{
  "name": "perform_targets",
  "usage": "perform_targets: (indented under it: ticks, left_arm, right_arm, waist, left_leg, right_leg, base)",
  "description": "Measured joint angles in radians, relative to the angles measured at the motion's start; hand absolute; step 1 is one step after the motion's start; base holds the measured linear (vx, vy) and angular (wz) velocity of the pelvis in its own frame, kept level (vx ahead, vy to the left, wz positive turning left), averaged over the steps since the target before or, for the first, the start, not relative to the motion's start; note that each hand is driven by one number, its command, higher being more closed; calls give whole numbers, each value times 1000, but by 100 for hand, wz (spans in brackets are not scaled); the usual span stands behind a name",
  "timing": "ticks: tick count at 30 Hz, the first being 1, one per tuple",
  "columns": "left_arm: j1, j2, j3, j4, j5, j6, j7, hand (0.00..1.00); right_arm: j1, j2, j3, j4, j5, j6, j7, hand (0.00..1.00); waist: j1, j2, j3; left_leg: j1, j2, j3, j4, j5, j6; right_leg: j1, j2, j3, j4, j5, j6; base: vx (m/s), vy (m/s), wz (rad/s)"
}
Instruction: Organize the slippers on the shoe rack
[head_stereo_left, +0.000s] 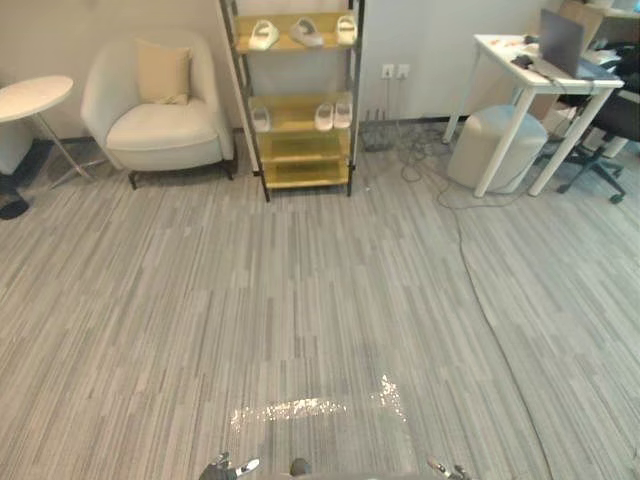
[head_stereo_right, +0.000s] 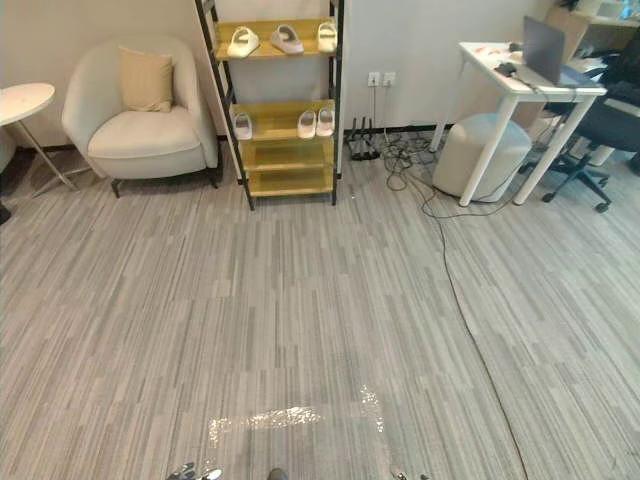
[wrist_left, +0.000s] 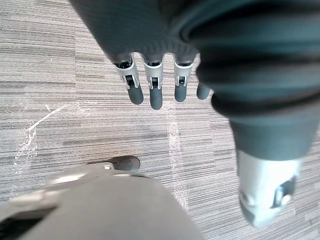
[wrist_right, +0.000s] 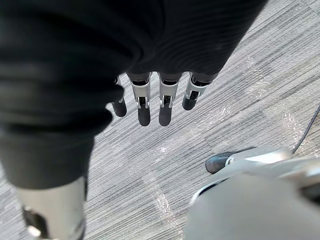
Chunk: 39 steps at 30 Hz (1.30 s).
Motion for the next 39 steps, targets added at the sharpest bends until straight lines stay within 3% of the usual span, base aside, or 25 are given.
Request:
perform_targets:
  ticks: [10,34,36,38,39]
  left_arm:
    - [-23,-6,10,10,29,-11,1,0]
    - [-44,8,6,20,40,-12,1,0]
    - [-50,10,6,19,39,-12,1,0]
    - [-65,10,9,17,38,-12,1,0]
    - [-64,1,16,17,38,-12,1,0]
  right_arm:
    - [-76,42,0,1,-61,-10,8,0]
    - [-98,41,49,28,-102,-4,7,0]
    - [-101,41,55,26,-101,-5,7,0]
    - [-105,27,61,25,-101,-5,7,0]
    - [-106,14,73,23,-100,-6,8,0]
  waist:
    - [1,4,34]
    - [0,-20,68]
    - [1,-23,74]
    - [4,-18,89]
    - [5,2,98]
  left_leg:
    - [42,-3,0,-26,4,-6]
    - [39,-19,-17,-27,12,-7]
    - [8,-17,-13,32,-26,-2]
    - [-89,4,7,253,-138,-10]
    - [-143,40,29,403,-209,-19]
  right_leg:
    - [43,-4,-38,-15,-4,41]
    - [77,-16,-98,-62,9,22]
    - [73,-18,-100,-59,9,22]
    - [70,-13,-97,-46,1,14]
    - [75,6,-89,-39,-9,3]
  base:
    - [7,-23,4]
    - [-19,-15,5]
    - [0,0,0]
    - [-22,9,-12]
    - [-53,21,-22]
